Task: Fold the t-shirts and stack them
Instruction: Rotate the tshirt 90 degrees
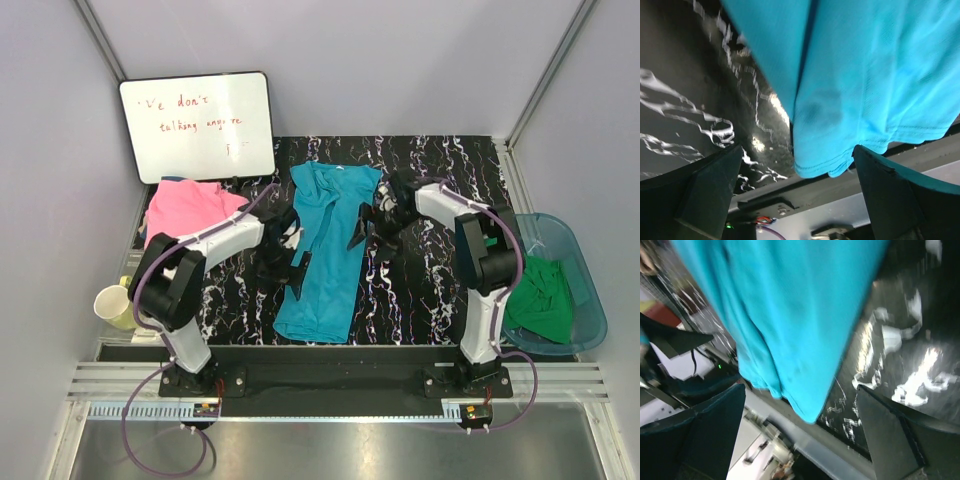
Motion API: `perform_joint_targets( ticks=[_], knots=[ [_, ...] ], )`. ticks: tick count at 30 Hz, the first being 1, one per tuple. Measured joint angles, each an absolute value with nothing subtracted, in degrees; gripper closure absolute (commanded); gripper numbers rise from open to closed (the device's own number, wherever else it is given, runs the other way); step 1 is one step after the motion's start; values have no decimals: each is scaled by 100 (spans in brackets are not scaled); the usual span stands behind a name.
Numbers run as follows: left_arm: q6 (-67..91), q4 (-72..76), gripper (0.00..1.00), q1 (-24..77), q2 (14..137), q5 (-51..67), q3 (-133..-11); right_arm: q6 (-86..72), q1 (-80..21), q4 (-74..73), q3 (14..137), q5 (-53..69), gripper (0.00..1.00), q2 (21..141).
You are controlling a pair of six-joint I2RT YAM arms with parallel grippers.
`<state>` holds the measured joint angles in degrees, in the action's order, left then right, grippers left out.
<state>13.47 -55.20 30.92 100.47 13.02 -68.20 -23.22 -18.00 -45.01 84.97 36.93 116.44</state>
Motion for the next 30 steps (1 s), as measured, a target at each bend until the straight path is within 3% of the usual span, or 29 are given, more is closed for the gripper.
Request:
perform_joint_targets(
  ticks=[6, 14, 21, 30],
  knots=[
    [1791, -5229, 1, 2834, 9518, 1697, -6187, -2674, -1800, -4239, 7227, 4042, 0, 10921],
    [2027, -4823, 2, 2797, 9347, 2436, -5680, -3017, -1806, -3760, 7126, 4515, 0, 10617],
    [2335, -4834, 1, 2753, 9032, 2231, -5470, -3282, -2180, -3669, 7662, 4976, 20, 10812],
    [2648, -5002, 1, 1787, 8265, 1925, -6106, -3286, -3426, -3981, 7644, 5054, 20, 10879]
  ],
)
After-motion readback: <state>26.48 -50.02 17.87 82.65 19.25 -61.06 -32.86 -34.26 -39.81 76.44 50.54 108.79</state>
